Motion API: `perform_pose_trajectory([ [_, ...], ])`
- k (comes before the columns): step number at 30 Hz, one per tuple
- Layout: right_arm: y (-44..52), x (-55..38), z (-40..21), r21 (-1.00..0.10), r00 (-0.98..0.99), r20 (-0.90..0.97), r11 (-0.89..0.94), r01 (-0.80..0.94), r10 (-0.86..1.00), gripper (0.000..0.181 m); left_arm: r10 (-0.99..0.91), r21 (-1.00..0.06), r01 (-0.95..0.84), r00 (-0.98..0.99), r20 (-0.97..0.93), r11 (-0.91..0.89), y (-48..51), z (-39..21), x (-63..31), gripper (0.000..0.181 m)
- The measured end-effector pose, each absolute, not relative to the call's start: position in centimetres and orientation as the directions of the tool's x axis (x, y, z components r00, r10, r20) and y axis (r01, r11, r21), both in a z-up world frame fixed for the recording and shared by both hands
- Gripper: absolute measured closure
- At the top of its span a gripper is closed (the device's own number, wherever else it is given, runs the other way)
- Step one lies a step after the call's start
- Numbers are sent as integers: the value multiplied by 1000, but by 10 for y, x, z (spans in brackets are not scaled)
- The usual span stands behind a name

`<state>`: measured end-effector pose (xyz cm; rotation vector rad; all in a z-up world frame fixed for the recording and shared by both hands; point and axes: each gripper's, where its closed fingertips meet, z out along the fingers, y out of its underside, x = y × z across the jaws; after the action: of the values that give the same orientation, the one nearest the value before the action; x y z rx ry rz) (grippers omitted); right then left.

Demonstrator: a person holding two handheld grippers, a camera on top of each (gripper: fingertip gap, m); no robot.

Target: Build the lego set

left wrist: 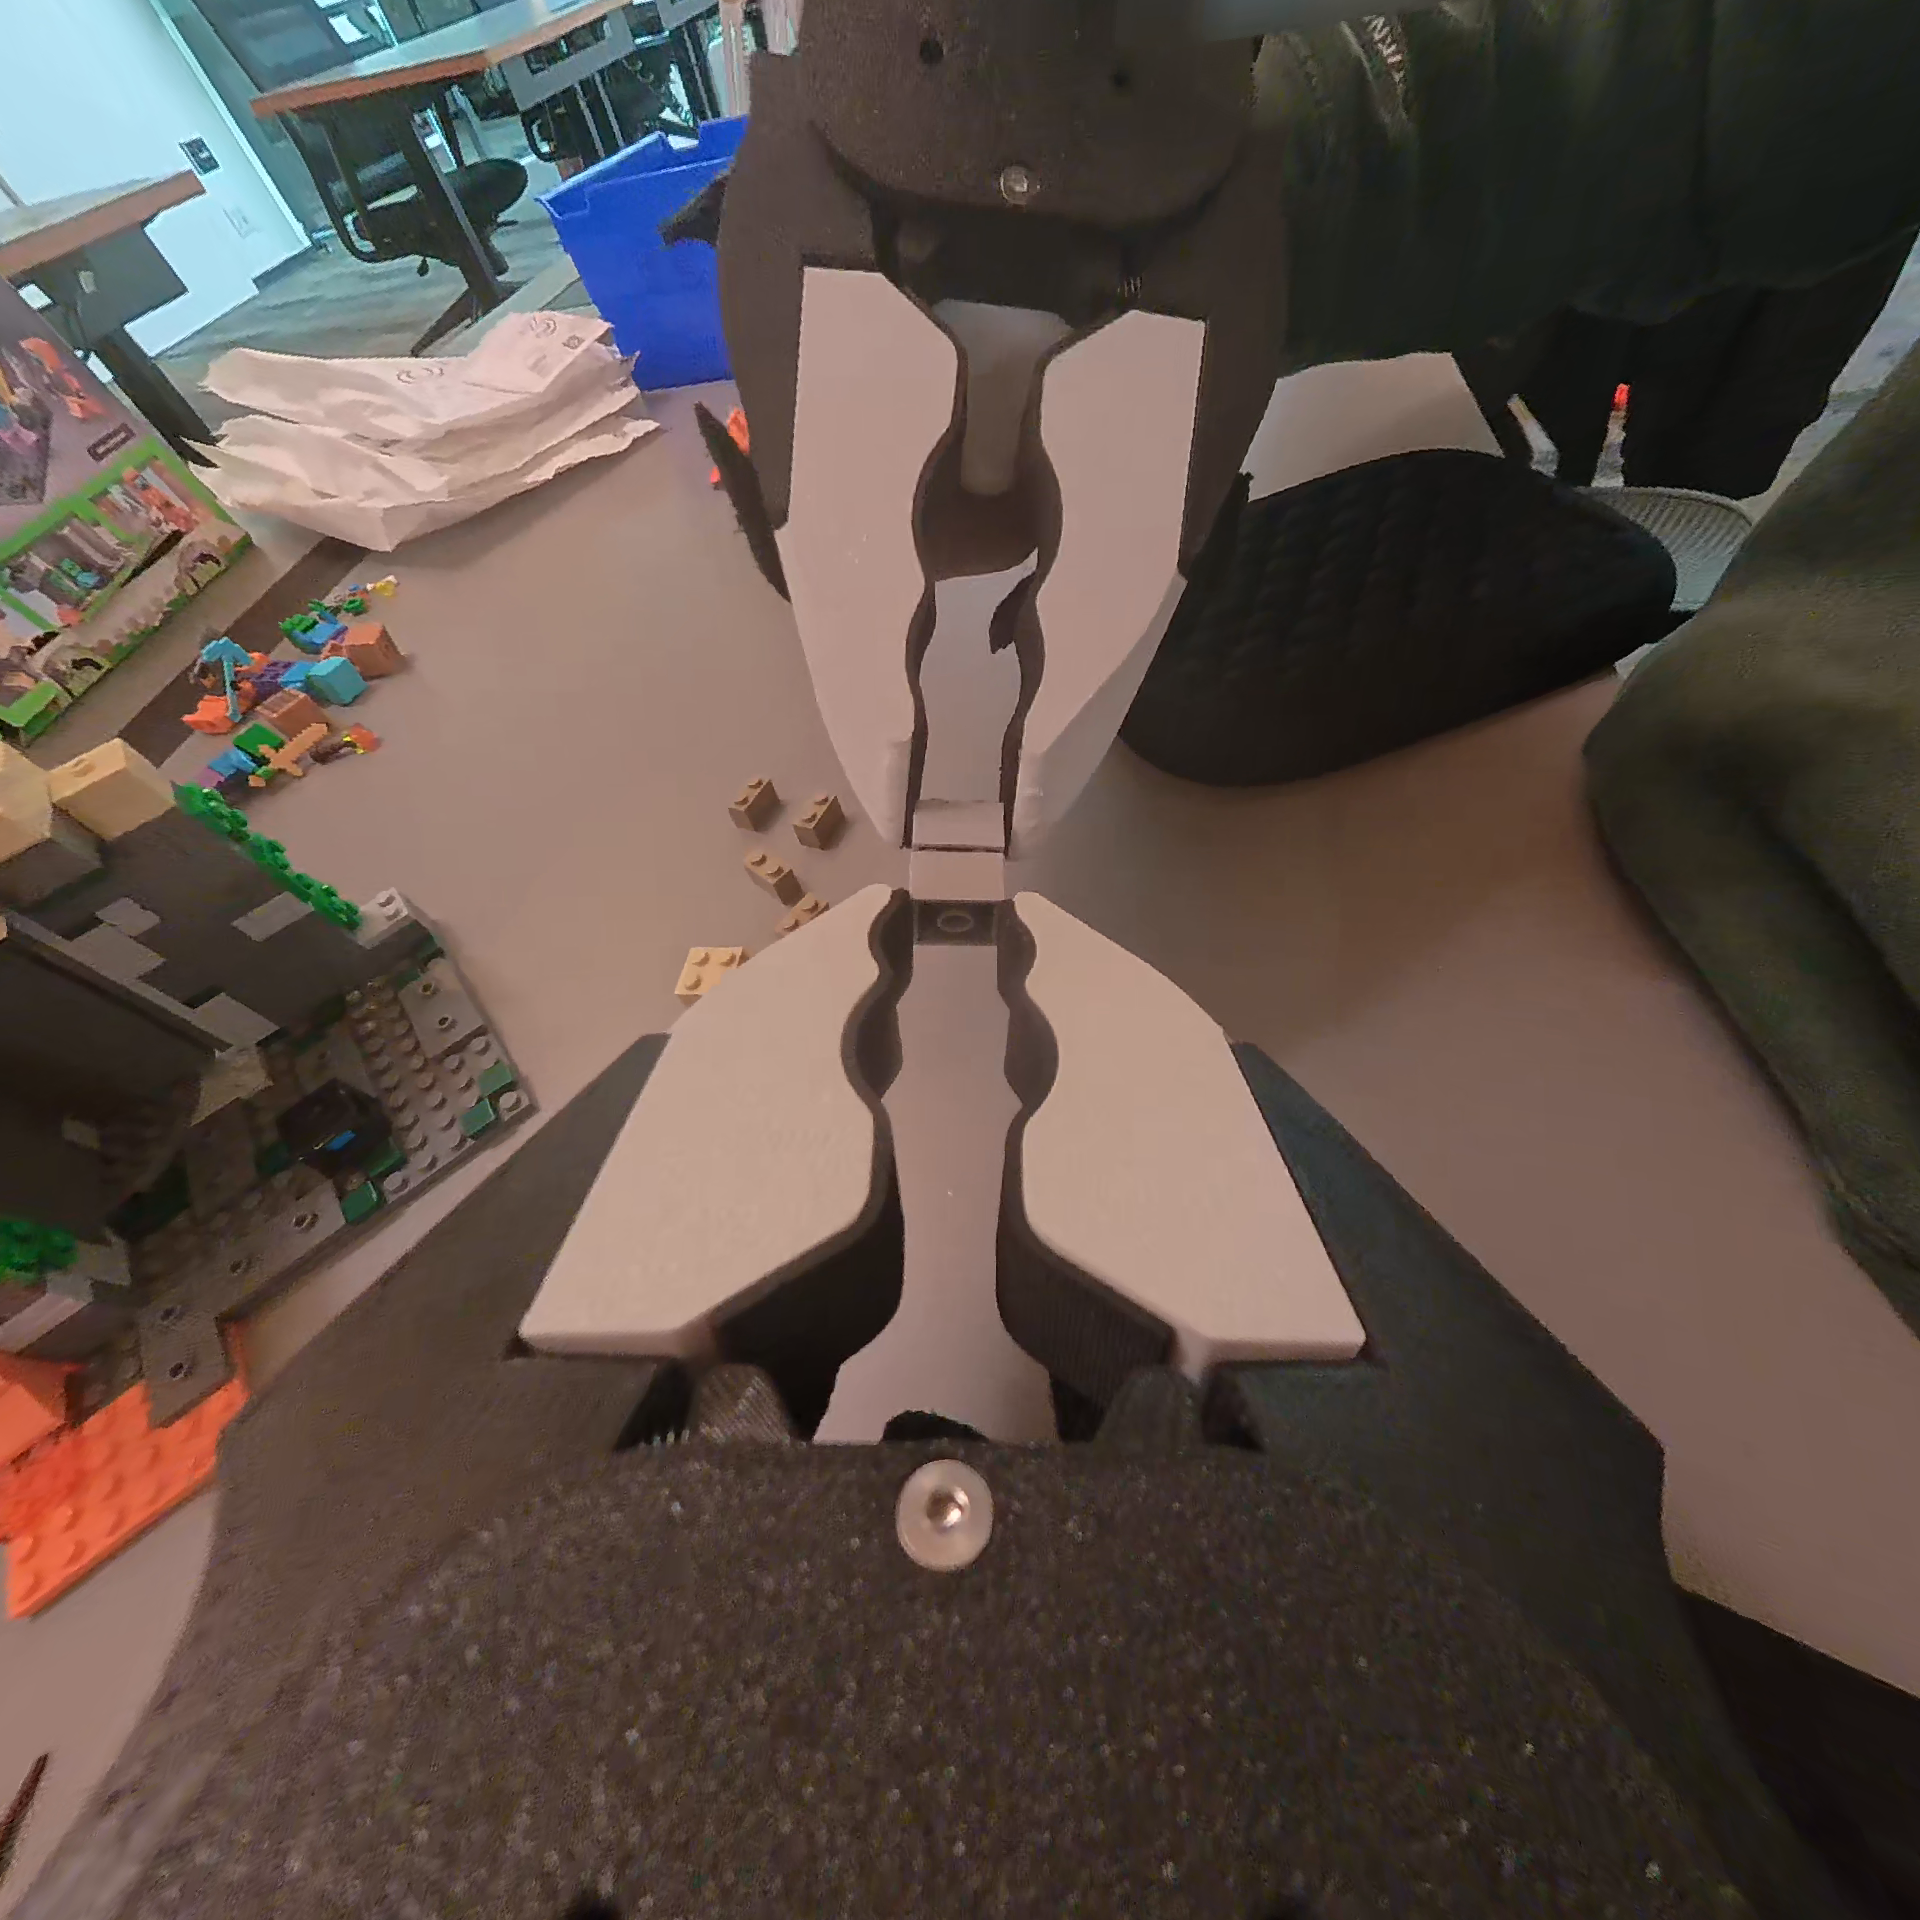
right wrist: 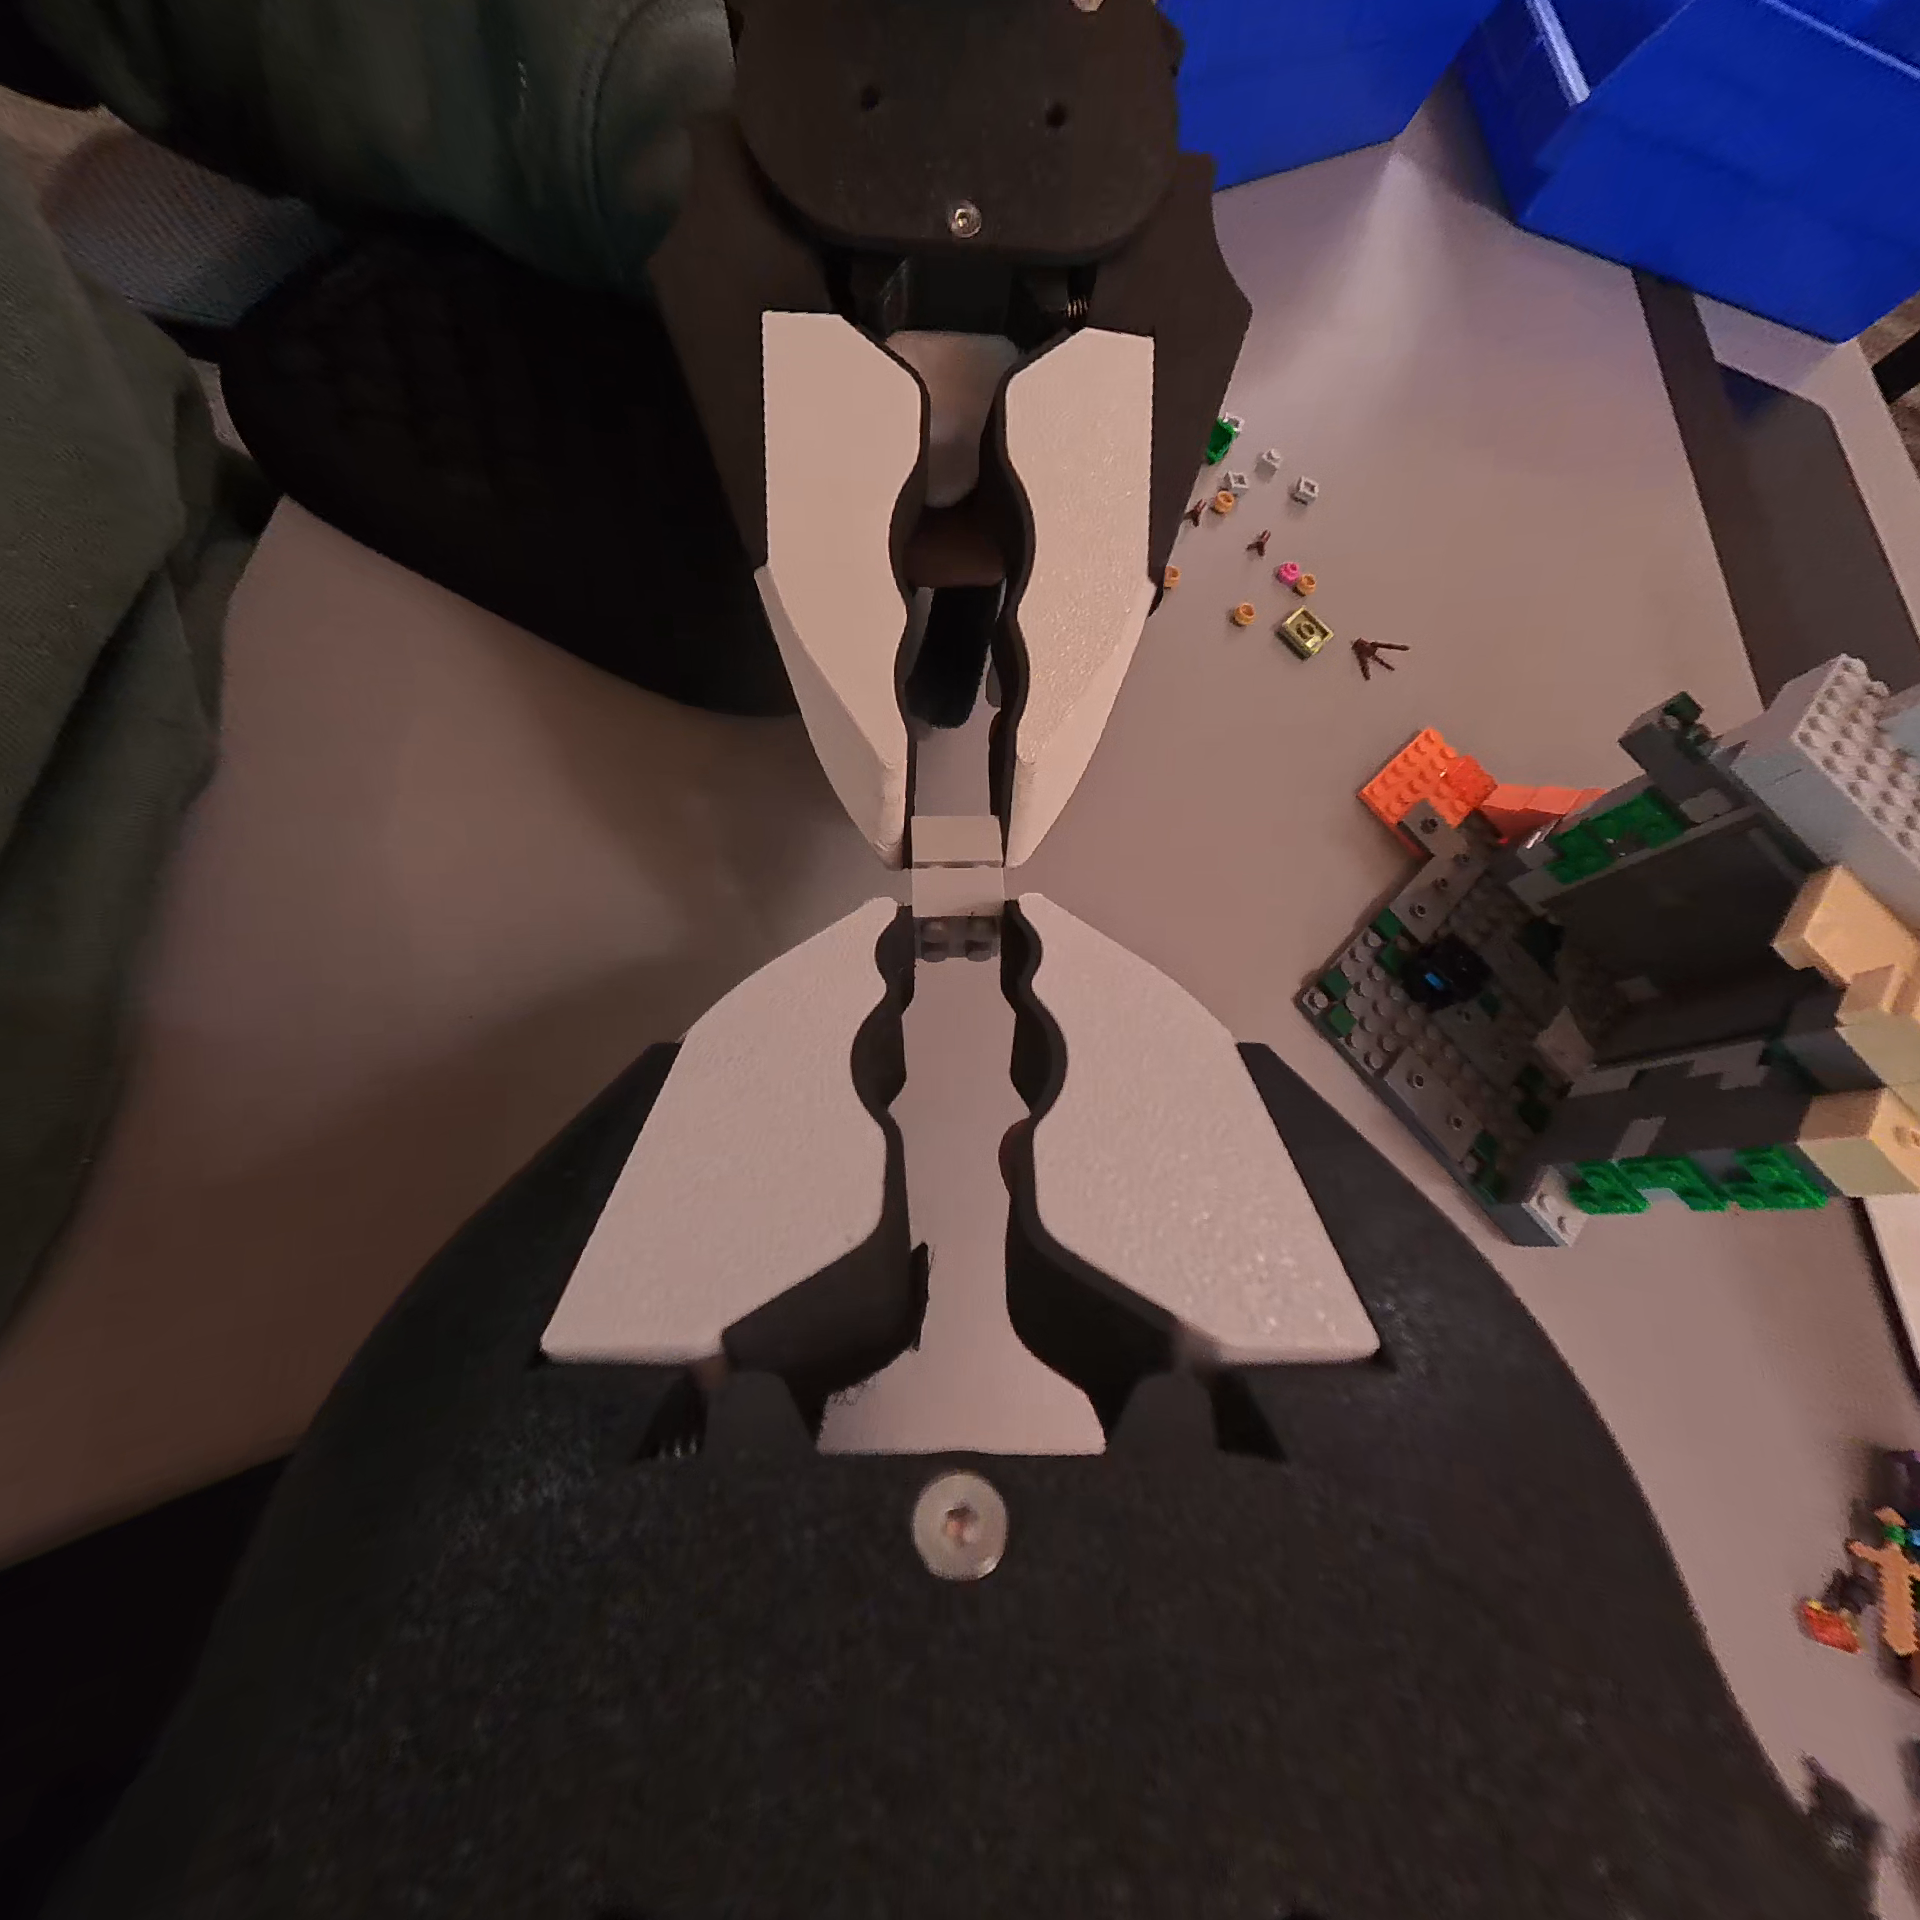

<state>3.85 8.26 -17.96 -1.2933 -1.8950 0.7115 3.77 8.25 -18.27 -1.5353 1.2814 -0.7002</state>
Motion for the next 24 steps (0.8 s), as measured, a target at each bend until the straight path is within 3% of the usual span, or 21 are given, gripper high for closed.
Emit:
perform_pose_trajectory([
  [11,71,32,-162,-852,-245,219,307,424,945,165,-959,-957,-287,253,-125,49,74,-169,38,166],
  [14,47,17,-143,-920,-292,163,252,301,943,168,-971,-957,-279,200,-134,75,64,-168,52,166],
  [15,40,10,-141,-899,-310,225,320,300,923,181,-973,-935,-334,150,-175,117,56,-174,63,180],
  [16,46,9,-131,-878,-269,301,376,298,915,181,-955,-935,-316,189,-228,160,59,-170,65,181],
  [18,64,26,-99,-903,-205,284,333,270,937,181,-963,-976,-202,238,-124,76,68,-150,47,181],
  [24,78,45,-103,-877,-174,297,340,339,939,181,-954,-970,-228,262,-144,84,77,-154,44,181],
])
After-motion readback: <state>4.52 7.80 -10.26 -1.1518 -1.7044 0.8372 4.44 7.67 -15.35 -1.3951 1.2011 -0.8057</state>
